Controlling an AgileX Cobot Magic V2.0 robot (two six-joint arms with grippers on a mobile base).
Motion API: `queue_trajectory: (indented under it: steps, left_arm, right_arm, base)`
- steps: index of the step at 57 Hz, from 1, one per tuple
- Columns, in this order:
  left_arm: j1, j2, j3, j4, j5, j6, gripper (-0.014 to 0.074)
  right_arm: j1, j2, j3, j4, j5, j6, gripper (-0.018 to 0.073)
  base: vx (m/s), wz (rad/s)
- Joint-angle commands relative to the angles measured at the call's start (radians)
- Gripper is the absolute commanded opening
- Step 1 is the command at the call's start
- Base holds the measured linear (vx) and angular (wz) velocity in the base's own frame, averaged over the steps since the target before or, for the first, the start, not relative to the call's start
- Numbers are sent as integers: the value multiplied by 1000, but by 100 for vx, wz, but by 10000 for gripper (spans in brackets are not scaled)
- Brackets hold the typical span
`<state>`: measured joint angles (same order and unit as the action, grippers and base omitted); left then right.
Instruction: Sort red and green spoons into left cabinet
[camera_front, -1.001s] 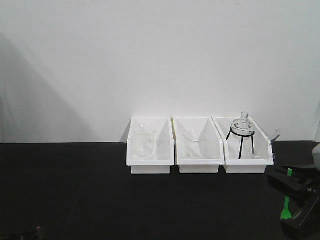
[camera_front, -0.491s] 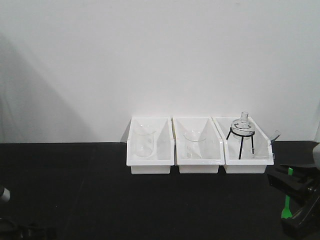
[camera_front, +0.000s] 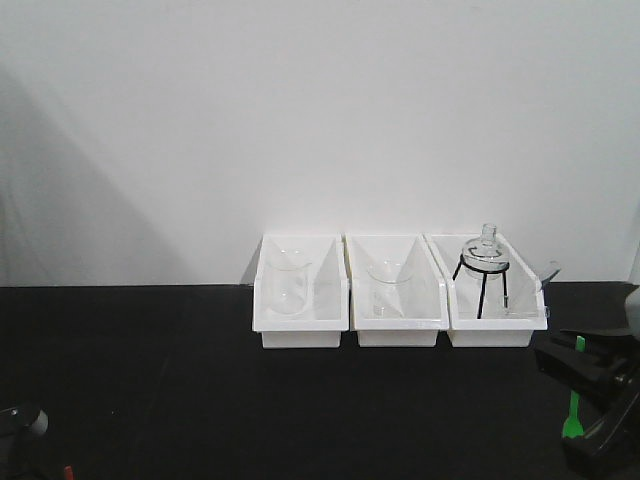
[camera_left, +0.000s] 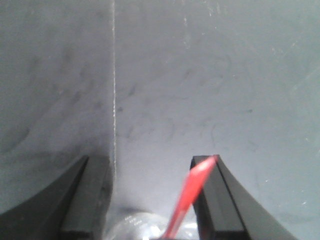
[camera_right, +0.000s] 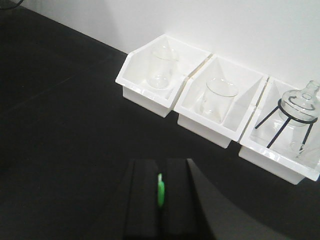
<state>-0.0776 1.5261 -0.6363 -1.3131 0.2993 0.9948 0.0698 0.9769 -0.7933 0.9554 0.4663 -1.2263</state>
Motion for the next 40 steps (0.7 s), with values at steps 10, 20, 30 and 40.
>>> queue_trajectory:
  steps: [10, 20, 30, 40]
  left_arm:
    - [-2, -31, -29, -26, 4, 4, 366]
    - [-2, -31, -29, -26, -8, 4, 269]
    - [-2, -31, -29, -26, -40, 4, 85]
    - [-2, -31, -41, -23, -59, 6, -8]
  right_arm:
    - [-3, -9, -33, 33, -35, 1, -3]
    - [-3, -9, -33, 33, -36, 1, -3]
    - [-3, -9, -33, 33, -36, 1, -3]
    - [-3, -9, -33, 33, -36, 1, -3]
  base:
    - [0, 0]
    - [0, 0]
    - [0, 0]
    - [0, 0]
